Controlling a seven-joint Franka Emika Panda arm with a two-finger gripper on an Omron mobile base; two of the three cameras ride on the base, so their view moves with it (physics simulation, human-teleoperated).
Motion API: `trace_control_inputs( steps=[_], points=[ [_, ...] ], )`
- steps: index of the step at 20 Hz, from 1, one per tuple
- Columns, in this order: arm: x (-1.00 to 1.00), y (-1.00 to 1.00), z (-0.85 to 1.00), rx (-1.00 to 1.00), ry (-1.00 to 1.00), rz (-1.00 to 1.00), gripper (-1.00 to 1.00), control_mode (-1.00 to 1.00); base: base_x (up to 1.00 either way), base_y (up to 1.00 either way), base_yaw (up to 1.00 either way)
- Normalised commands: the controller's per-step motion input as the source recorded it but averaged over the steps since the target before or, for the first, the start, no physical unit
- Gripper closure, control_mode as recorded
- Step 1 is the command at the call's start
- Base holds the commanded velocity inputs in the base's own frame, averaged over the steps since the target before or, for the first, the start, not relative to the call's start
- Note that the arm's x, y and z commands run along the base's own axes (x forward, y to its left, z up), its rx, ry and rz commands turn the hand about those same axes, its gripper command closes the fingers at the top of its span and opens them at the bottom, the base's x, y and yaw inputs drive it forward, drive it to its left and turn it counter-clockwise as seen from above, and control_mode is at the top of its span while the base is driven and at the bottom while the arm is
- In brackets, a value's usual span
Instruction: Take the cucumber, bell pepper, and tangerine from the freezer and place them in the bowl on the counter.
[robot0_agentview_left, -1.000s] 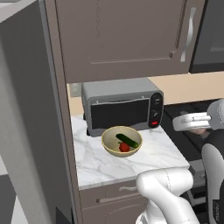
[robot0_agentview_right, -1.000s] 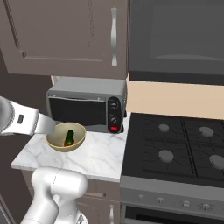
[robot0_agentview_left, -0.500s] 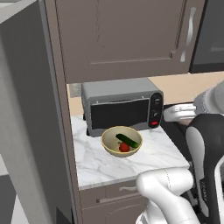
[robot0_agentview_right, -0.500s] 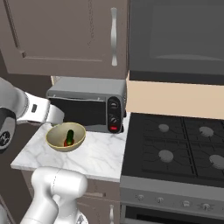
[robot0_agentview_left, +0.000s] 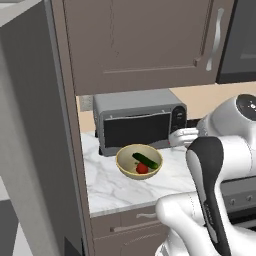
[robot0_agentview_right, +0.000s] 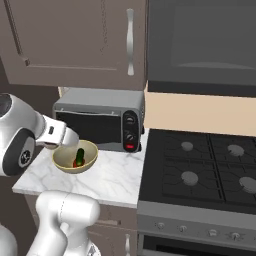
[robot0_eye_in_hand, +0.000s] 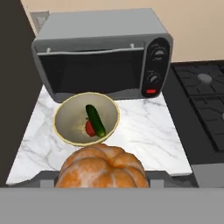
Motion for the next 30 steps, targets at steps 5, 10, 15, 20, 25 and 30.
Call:
trace_control_inputs(
  steps=[5,10,15,20,25,30],
  points=[
    [0.44,0.26,-0.49,0.0,0.16,0.0,1.0,-1.0,0.0,0.0,0.0],
    [0.48,0.08,-0.31,0.0,0.23,0.0,1.0,-1.0,0.0,0.0,0.0],
    [0.55,0.12,-0.35,0.0,0.23,0.0,1.0,-1.0,0.0,0.0,0.0],
    [0.52,0.27,-0.54,0.0,0.02,0.0,1.0,-1.0,0.0,0.0,0.0],
    [0.59,0.23,-0.54,0.0,0.01,0.0,1.0,-1.0,0.0,0.0,0.0],
    [0.59,0.2,-0.48,0.0,0.02,0.0,1.0,-1.0,0.0,0.0,0.0]
  ],
)
